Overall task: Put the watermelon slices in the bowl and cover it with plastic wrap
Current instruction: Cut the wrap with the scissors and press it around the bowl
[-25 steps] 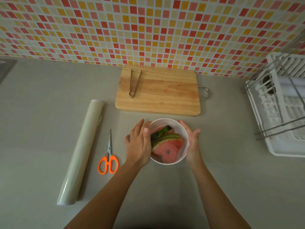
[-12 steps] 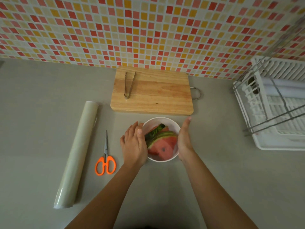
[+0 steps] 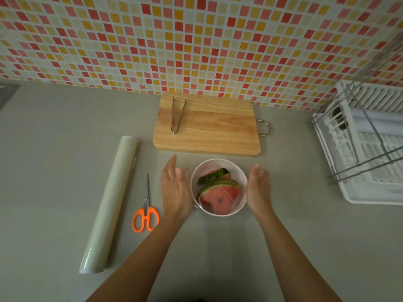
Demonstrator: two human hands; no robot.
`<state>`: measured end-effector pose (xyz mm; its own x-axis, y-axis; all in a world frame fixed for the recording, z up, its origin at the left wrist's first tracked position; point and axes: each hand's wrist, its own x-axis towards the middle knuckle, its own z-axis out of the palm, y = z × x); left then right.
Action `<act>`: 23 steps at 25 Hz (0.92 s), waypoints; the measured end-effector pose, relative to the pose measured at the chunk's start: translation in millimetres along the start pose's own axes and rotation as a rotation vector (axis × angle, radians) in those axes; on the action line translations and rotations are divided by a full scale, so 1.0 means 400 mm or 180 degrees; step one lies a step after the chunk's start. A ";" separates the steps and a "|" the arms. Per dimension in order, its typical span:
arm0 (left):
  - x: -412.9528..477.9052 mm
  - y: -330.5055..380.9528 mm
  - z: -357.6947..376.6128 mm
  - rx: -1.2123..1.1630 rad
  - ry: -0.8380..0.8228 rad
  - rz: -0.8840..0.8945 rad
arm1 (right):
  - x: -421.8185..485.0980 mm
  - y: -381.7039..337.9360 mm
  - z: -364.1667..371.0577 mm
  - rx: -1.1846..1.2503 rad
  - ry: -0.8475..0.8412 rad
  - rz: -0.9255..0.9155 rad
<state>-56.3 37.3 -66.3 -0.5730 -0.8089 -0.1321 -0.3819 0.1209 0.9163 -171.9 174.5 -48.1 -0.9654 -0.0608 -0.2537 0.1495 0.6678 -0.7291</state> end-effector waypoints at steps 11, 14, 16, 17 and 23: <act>0.024 0.033 -0.022 -0.1171 -0.0807 -0.1440 | -0.066 0.054 -0.019 0.0605 -0.1808 0.0843; 0.075 0.055 -0.027 -0.0599 -0.1430 -0.1254 | -0.040 0.063 -0.043 0.0152 -0.1725 0.0650; 0.094 0.073 -0.017 -0.0395 -0.1648 -0.1269 | 0.009 0.042 -0.045 0.0021 -0.1584 0.0471; 0.104 0.082 -0.012 -0.0459 -0.1688 -0.1404 | 0.032 0.025 -0.041 0.0051 -0.1631 0.0478; 0.171 0.120 0.009 -0.0420 -0.1873 -0.1726 | 0.111 -0.054 0.028 0.0563 -0.1885 0.0577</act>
<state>-116.4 -10.1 -32.6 -0.6342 -0.2957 -0.7143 -0.6484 -0.2997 0.6998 -215.5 149.0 -50.6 -0.6475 -0.3914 -0.6538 0.3811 0.5767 -0.7226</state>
